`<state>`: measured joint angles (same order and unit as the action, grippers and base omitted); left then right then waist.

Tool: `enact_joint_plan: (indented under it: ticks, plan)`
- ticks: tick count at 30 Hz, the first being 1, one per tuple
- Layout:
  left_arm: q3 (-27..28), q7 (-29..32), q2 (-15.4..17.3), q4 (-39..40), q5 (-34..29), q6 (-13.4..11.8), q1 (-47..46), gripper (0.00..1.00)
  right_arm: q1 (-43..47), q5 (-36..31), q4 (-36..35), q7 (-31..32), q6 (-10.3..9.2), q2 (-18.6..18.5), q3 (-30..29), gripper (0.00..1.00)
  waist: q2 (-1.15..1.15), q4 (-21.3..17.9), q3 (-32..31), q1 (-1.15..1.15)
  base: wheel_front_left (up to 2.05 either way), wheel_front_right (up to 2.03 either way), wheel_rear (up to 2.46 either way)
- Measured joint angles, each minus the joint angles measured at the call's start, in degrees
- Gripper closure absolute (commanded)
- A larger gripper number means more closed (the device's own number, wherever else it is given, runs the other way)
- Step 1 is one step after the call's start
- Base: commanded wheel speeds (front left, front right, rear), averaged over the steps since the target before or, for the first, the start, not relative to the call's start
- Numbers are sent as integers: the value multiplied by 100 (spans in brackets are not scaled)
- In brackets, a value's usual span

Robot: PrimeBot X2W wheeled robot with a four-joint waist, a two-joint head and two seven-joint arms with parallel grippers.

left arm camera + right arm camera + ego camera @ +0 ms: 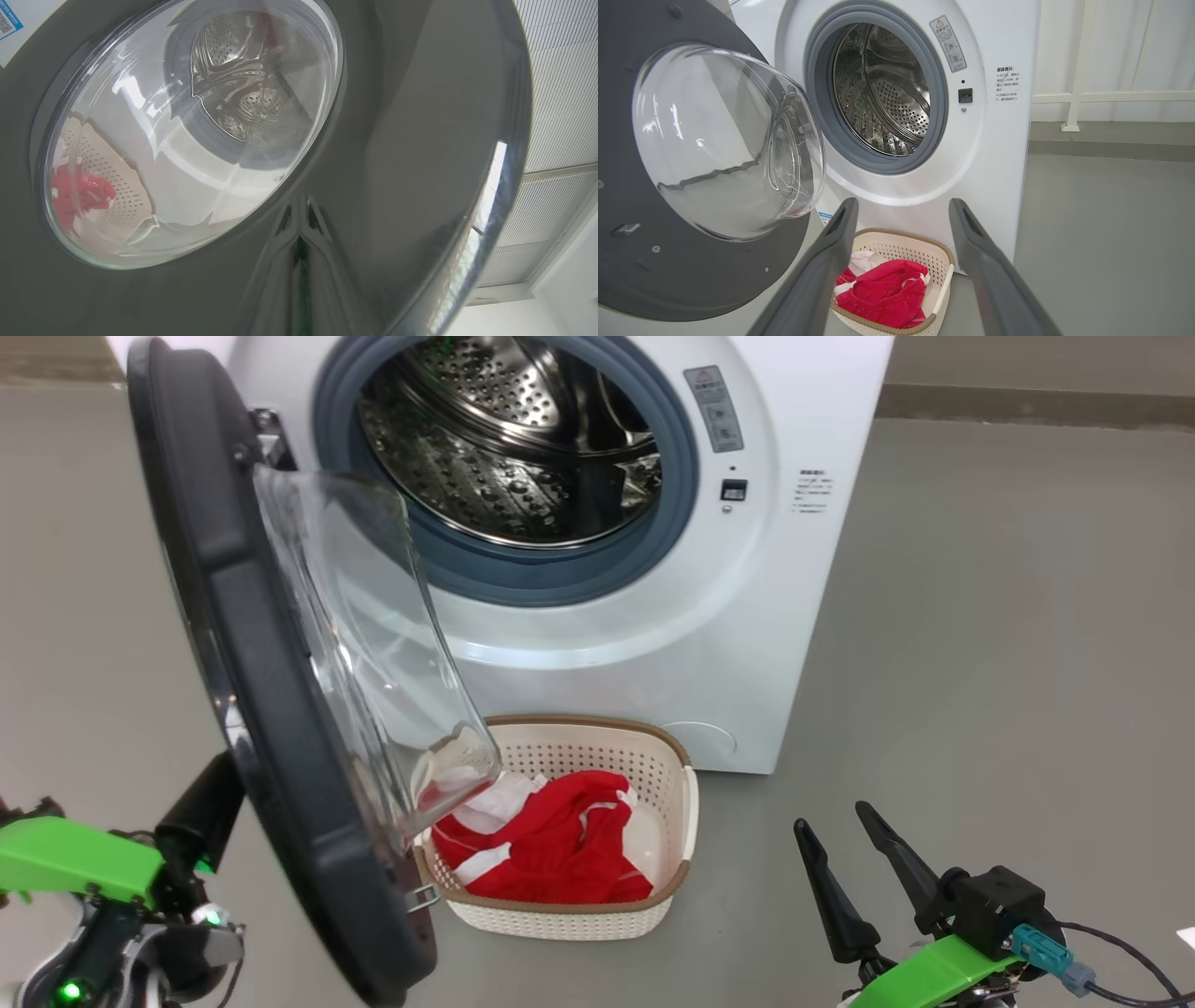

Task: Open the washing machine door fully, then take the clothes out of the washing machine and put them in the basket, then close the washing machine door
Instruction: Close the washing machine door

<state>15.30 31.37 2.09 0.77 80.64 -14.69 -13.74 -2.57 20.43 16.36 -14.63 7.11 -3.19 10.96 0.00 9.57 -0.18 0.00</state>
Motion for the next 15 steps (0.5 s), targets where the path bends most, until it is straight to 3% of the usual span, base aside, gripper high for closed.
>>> enact_joint_plan:
  ticks: [15]
  plan:
    - [-517,-423,8,178,367,0,210,100,-4,0,11,0,0,-14,12,0,0,-428,71,0,0,0,0]
